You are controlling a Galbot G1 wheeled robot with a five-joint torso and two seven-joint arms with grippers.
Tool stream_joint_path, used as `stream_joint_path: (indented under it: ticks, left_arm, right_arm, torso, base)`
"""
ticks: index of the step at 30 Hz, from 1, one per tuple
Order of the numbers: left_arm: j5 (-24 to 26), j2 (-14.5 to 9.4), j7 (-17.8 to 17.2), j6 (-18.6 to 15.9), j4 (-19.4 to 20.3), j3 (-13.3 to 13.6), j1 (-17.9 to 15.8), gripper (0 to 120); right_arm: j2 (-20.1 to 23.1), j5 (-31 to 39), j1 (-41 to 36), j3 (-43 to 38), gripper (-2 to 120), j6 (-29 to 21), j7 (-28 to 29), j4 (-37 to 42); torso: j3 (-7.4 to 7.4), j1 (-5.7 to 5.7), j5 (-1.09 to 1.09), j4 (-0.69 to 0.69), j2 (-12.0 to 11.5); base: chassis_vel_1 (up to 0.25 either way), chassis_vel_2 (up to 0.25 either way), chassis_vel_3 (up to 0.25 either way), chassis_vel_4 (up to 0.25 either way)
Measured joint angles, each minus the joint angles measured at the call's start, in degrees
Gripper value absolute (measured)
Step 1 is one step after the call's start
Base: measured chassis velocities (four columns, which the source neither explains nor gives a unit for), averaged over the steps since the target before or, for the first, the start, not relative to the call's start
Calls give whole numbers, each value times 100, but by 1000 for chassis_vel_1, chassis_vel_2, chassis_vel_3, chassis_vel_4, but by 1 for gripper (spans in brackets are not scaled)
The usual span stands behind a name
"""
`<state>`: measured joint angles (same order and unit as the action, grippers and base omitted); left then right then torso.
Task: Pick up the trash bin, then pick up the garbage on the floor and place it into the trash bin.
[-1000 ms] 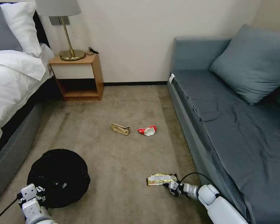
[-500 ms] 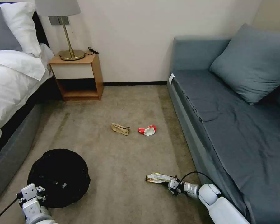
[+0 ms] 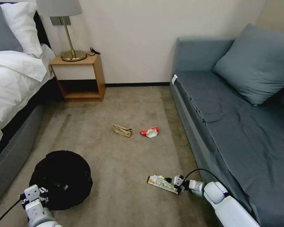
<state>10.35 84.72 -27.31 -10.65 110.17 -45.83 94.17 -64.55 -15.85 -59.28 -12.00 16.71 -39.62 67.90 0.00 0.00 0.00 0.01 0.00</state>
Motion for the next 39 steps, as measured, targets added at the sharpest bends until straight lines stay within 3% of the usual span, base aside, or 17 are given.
stream_joint_path:
  ticks: [16, 39]
  left_arm:
    - [-51, -19, 2, 24, -105, 36, -6, 0]
    - [44, -89, 14, -10, -376, -5, -227, 0]
  right_arm:
    - [37, -197, -99, 88, 0, -53, 82, -86]
    - [-146, -437, 163, 219, 87, -2, 255, -873]
  torso:
    - [0, 0, 0, 1, 1]
    - [0, 0, 0, -1, 1]
  base:
    - [0, 0, 0, 0]
    - [0, 0, 0, 0]
